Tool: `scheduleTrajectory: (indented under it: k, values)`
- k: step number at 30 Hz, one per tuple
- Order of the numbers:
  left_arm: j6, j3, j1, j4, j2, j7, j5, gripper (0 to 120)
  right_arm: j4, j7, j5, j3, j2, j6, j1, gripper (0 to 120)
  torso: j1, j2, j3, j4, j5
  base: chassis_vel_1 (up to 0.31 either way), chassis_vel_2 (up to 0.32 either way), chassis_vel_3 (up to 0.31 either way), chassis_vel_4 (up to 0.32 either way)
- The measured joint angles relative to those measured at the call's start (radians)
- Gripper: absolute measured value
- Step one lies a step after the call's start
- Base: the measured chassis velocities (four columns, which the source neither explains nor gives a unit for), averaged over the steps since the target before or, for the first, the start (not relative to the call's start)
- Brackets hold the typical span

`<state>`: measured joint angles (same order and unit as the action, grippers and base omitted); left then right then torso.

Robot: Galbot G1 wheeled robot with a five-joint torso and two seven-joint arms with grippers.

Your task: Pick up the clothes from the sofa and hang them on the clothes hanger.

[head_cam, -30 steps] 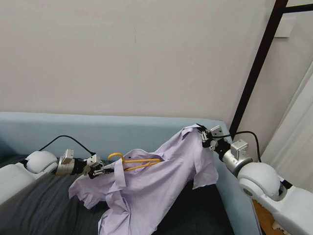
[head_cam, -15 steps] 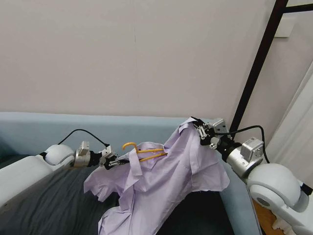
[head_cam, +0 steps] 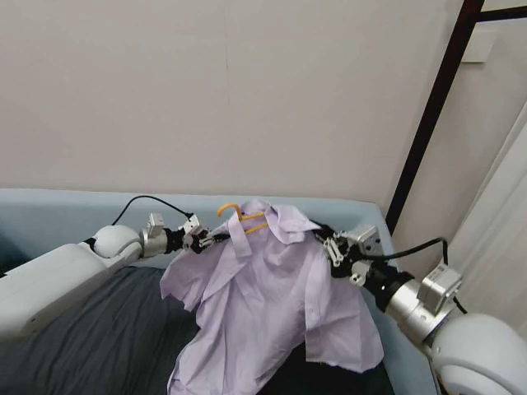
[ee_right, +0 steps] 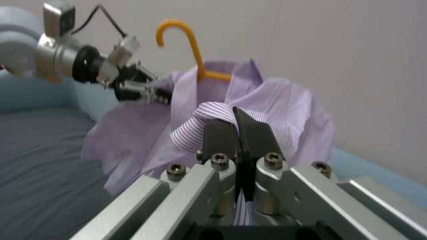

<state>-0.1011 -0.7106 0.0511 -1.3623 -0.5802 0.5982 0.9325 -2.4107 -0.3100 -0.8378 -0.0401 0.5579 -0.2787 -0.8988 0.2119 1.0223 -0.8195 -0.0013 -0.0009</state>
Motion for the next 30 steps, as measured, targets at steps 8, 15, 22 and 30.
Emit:
scheduleTrajectory:
  k: [8,15,22,30]
  values:
    - [0.004,-0.004,0.05,-0.157,0.119,0.038,0.062,1,0.102,-0.029,0.001,0.071,0.091,-0.029,-0.042,4,0.0,0.0,0.0,0.0002,-0.0002,0.0,0.0,0.0,0.0]
    - [0.006,-0.016,0.085,-0.229,0.195,0.122,0.072,1,0.186,-0.059,0.112,0.088,0.123,-0.017,-0.1,30,0.0,0.0,0.0,0.0001,-0.0001,0.0,0.0,0.0,0.0]
    - [-0.008,-0.112,0.205,-0.205,0.18,0.178,0.035,1,0.14,-0.043,0.224,0.016,0.092,-0.007,-0.187,53,0.0,0.0,0.0,-0.0002,0.0,0.0,0.0,0.0,0.0]
    - [-0.027,-0.195,0.311,-0.104,0.069,0.188,-0.029,1,0.038,-0.108,0.305,-0.07,0.088,-0.039,-0.312,82,0.0,0.0,0.0,-0.0003,0.0001,0.0,0.0,0.0,0.0]
